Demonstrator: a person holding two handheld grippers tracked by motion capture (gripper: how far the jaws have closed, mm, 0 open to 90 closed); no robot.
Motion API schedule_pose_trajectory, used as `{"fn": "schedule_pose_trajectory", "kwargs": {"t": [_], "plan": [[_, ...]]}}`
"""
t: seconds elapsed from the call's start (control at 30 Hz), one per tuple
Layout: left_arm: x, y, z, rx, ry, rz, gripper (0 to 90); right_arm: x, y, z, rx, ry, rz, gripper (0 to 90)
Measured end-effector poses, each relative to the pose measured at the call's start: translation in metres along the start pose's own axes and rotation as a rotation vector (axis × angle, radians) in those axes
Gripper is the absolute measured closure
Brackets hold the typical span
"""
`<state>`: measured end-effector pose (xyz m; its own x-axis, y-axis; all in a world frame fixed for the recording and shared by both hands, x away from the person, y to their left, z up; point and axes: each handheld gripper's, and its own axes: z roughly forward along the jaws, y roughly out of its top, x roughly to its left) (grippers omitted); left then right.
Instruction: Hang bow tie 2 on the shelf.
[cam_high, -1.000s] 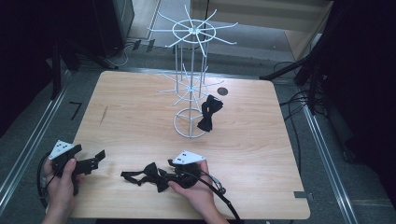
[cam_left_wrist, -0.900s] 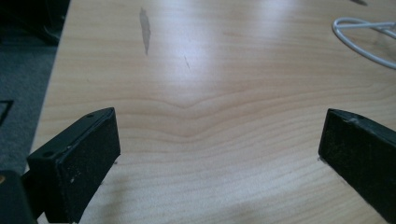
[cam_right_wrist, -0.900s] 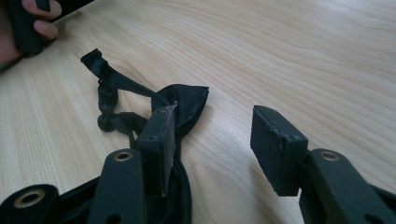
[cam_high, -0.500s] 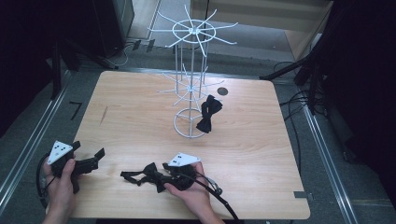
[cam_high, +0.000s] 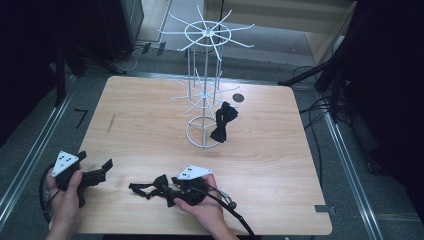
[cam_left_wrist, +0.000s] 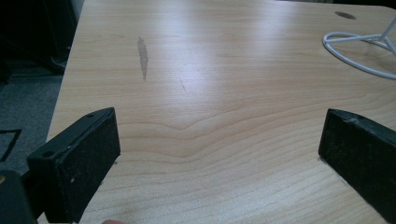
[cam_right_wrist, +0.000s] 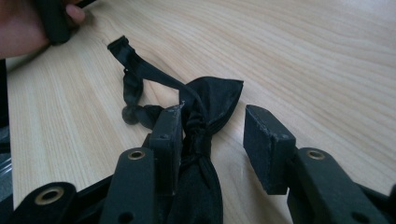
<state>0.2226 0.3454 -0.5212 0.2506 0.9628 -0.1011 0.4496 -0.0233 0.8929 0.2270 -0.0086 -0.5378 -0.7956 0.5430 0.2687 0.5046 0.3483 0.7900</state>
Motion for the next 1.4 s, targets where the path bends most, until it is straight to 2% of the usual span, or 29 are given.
{"fn": "schedule_pose_trajectory", "kwargs": {"t": [0.27,0.43,0.47,0.5,0.67,0.83,0.93,1.03,1.2,1.4], "plan": [[0.0,0.0,0.0,-0.005,0.006,0.001,0.0,0.0,-0.001,0.001,0.029,-0.034,-0.031,64.2],[0.0,0.0,0.0,-0.001,0.005,0.002,0.0,-0.001,-0.001,0.001,0.041,-0.022,-0.016,64.3],[0.0,0.0,0.0,0.002,0.005,0.003,0.0,-0.003,-0.002,0.002,0.05,-0.006,0.012,64.2],[0.0,0.0,0.0,0.002,0.005,0.003,0.0,-0.003,-0.002,0.002,0.05,-0.006,0.012,64.2],[-0.001,0.0,0.0,0.002,0.007,0.006,0.0,0.0,-0.003,0.002,0.063,-0.002,0.013,75.1],[-0.001,0.0,0.0,0.003,0.005,0.007,0.0,0.005,-0.004,0.001,0.058,-0.034,-0.047,77.7],[-0.001,0.0,0.0,0.005,0.004,0.005,0.0,0.005,-0.003,-0.003,0.036,-0.057,-0.069,78.1],[-0.001,0.0,0.0,0.008,0.0,0.004,0.0,0.003,-0.001,-0.008,0.005,-0.072,-0.067,78.1],[-0.001,0.0,0.0,0.006,0.002,0.007,0.0,-0.009,0.007,-0.026,-0.063,-0.104,-0.04,78.2],[-0.001,0.0,0.0,0.006,0.004,0.008,0.0,-0.016,0.014,-0.041,-0.116,-0.129,-0.036,78.1]]}}
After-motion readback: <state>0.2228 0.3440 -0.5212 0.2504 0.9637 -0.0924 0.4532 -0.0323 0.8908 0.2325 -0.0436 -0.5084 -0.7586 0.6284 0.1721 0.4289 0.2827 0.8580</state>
